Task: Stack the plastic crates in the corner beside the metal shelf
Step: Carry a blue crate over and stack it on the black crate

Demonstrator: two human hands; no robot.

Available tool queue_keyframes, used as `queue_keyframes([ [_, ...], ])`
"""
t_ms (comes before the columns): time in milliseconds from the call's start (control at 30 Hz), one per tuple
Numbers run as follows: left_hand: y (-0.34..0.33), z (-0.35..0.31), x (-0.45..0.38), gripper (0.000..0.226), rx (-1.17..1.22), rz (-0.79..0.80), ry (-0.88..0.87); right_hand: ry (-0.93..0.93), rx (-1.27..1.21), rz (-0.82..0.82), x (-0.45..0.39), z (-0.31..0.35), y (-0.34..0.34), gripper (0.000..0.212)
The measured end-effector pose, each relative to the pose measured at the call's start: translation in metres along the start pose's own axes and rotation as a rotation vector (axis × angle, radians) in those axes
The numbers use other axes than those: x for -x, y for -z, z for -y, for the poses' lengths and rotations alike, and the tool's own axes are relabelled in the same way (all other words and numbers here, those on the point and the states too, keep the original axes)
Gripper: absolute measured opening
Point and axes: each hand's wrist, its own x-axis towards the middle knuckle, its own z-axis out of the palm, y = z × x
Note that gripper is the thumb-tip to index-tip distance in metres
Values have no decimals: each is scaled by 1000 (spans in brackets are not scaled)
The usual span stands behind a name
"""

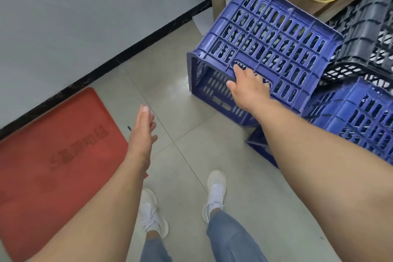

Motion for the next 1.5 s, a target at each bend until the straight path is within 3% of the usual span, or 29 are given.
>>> queue_keyframes([
  [200,32,24,-26,60,12,17,-9,-8,20,-119,-7,18,-19,45],
  [800,182,88,-52,60,38,-55,43,120,-152,-68,81,169,-113,47],
  [1000,205,89,-59,55,46,-98,64,150,-255,-95,94,201,-111,34],
  [1300,209,111,-105,59,-28,-162,91,139,-339,-178,53,152,-77,39],
  [1500,203,145,-152,59,-72,-261,198,-100,-345,-258,-3,90,-82,37],
])
